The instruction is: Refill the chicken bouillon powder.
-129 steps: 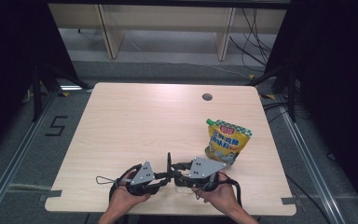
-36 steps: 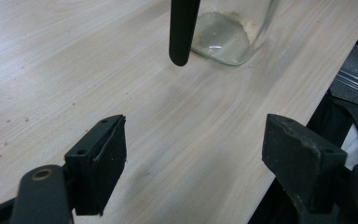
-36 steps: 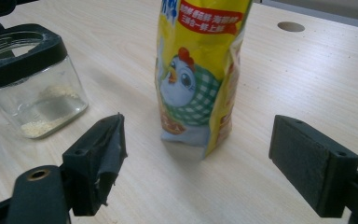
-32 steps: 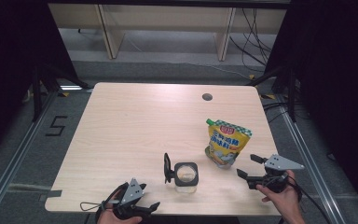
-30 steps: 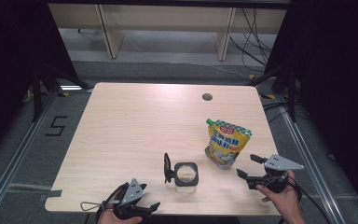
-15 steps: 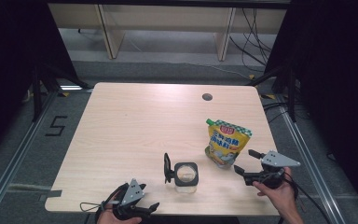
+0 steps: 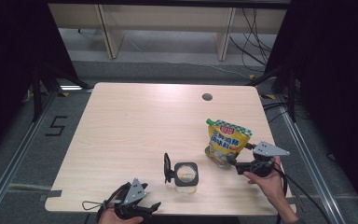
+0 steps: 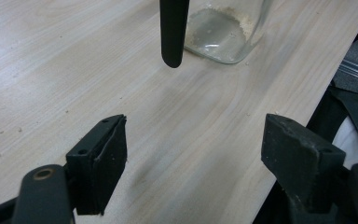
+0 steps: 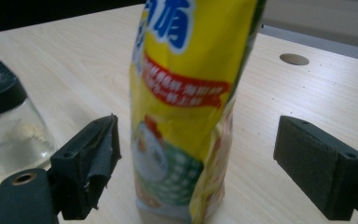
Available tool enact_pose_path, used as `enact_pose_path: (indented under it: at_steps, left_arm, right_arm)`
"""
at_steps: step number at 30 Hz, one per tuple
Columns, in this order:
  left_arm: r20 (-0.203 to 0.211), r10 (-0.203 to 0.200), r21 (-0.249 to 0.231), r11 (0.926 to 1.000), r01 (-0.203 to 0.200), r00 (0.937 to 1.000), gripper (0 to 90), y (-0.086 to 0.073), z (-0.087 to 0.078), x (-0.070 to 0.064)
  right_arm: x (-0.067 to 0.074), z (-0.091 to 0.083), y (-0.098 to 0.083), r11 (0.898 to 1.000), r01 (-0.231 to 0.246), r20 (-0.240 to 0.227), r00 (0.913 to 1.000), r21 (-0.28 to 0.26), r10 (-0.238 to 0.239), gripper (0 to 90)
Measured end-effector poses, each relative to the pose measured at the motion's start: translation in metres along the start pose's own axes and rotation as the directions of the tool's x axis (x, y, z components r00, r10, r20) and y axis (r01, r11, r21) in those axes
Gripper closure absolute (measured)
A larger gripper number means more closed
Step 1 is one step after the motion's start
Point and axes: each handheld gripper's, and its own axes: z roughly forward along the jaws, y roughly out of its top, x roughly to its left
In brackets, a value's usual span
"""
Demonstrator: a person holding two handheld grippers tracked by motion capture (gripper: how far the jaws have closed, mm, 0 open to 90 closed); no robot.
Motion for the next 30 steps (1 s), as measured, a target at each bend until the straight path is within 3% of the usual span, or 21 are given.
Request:
enact_pose_path:
  at_steps: [4, 7, 9, 10, 11, 13, 14, 17, 18, 20, 26, 30]
  left_arm:
    - [-0.002, 0.014, 0.002, 0.9999, -0.014, 0.9999, 22.3, 0.0, 0.001, 0.001]
    - [0.002, 0.001, -0.004, 1.0, -0.001, 1.0, 22.3, 0.0, 0.001, -0.001]
    - [0.003, 0.0, -0.002, 1.0, 0.0, 1.0, 22.3, 0.0, 0.001, -0.001]
    - [0.003, 0.002, -0.004, 1.0, -0.002, 1.0, 22.3, -0.001, 0.002, -0.001]
    - [0.004, 0.001, -0.002, 1.0, -0.001, 1.0, 22.3, 0.0, 0.001, -0.001]
    - [0.006, 0.017, -0.004, 0.9999, -0.017, 0.9998, 22.3, 0.0, 0.001, 0.0]
    - [0.004, 0.01, -0.009, 0.9999, -0.01, 0.9999, 22.3, -0.001, 0.002, 0.0]
    - [0.001, 0.006, 0.004, 1.0, -0.006, 1.0, 22.5, 0.0, 0.001, -0.001]
    - [0.007, -0.001, -0.003, 1.0, 0.001, 1.0, 22.5, 0.0, 0.001, -0.002]
    - [-0.003, 0.017, 0.012, 0.9998, -0.017, 0.9999, 22.5, 0.0, 0.0, -0.001]
    - [0.006, 0.015, -0.001, 0.9999, -0.015, 0.9999, 22.5, 0.0, 0.002, -0.002]
    - [0.003, 0.025, 0.005, 0.9997, -0.025, 0.9997, 22.5, 0.0, 0.002, -0.002]
  right_arm:
    - [-0.001, 0.007, 0.0, 1.0, -0.008, -0.012, 0.9999, -0.008, 0.008, 15.5]
    - [0.002, 0.008, -0.002, 1.0, -0.012, -0.031, 0.9995, -0.004, 0.012, 15.4]
    - [0.0, 0.01, -0.003, 1.0, -0.009, -0.041, 0.9991, -0.03, 0.008, 15.3]
    - [0.003, 0.009, -0.004, 0.999, -0.042, -0.051, 0.9978, -0.014, 0.041, 15.3]
    - [0.001, 0.012, -0.005, 0.999, -0.009, -0.049, 0.9988, -0.042, 0.007, 15.3]
    - [0.005, 0.014, -0.006, 0.999, -0.021, -0.049, 0.9986, -0.027, 0.019, 15.3]
    - [0.003, 0.017, -0.007, 0.999, 0.033, -0.052, 0.9981, -0.034, -0.034, 15.5]
    - [0.007, 0.02, -0.008, 1.0, -0.002, -0.062, 0.9981, -0.023, 0.0, 15.6]
    - [0.007, 0.02, -0.008, 1.0, 0.006, -0.073, 0.9973, 0.001, -0.006, 15.5]
    - [0.006, 0.024, -0.009, 0.999, 0.035, -0.069, 0.9969, -0.022, -0.037, 15.6]
    - [0.006, 0.031, -0.014, 1.0, 0.005, -0.065, 0.9979, 0.012, -0.004, 15.5]
    - [0.006, 0.036, -0.014, 0.999, 0.038, -0.075, 0.9964, -0.009, -0.038, 15.7]
